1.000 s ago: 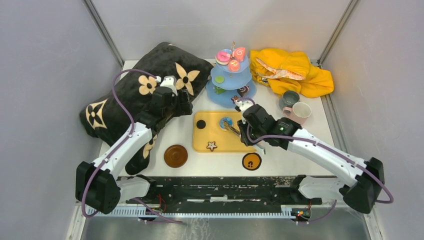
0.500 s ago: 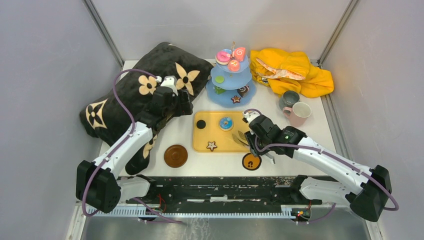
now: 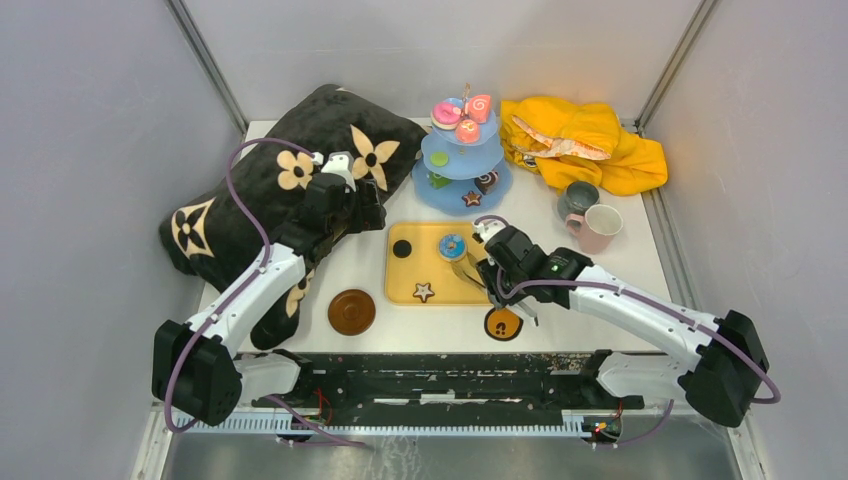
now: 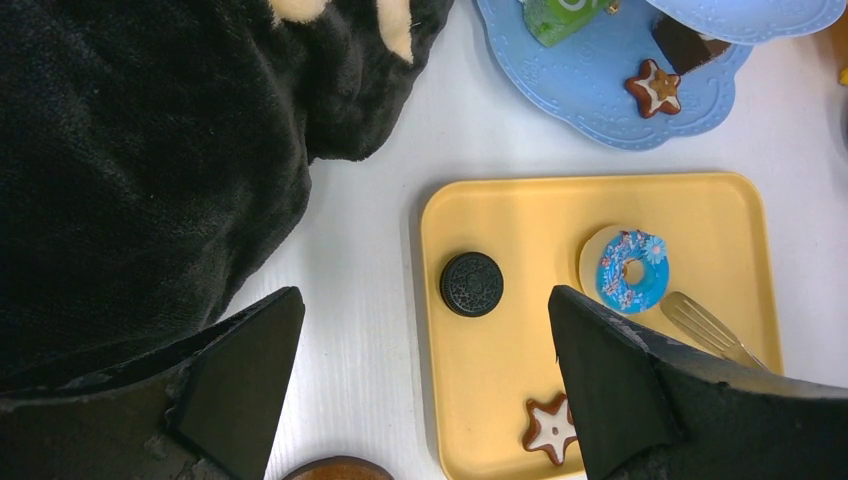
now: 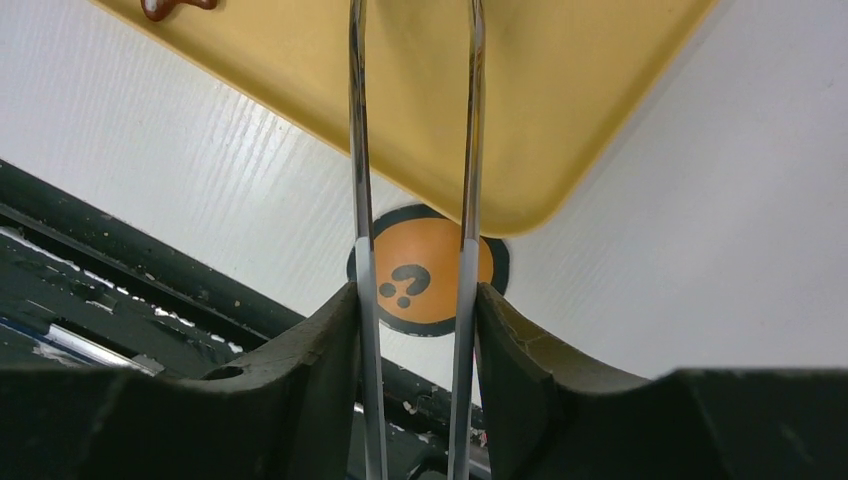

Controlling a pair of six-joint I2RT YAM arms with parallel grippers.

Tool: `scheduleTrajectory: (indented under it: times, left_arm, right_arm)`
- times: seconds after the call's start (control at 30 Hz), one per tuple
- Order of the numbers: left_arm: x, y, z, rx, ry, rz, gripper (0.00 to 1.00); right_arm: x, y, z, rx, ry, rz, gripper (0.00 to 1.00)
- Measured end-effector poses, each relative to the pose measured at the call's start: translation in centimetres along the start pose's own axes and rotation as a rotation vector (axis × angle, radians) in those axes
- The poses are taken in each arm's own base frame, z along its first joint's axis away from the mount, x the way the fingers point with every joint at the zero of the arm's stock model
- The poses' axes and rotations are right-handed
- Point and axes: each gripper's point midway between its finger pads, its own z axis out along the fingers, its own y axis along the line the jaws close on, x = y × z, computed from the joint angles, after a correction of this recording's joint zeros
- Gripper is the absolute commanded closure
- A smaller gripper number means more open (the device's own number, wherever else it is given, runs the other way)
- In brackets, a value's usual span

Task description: Serve the afternoon tea

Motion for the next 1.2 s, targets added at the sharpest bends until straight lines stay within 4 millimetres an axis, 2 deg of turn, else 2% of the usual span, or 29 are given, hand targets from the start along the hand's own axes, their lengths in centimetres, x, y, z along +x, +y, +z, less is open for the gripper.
scheduleTrajectory:
  times: [0.67, 0.93, 1.2]
  left_arm:
    - [0.0, 0.0, 0.0, -0.001, 0.0, 0.0, 0.0]
    - [0.0, 0.0, 0.0, -0.001, 0.0, 0.0, 0.0]
    - [0.0, 0.0, 0.0, -0.001, 0.0, 0.0, 0.0]
  right_arm:
    - [-3.4, -0.1, 2.3, 0.057, -0.072, 0.0, 0.45]
    - [-4.3, -0.2, 2.7, 0.072, -0.102, 0.006, 0.56]
    - [-4.3, -0.1, 2.7, 0.071, -0.103, 0.008, 0.43]
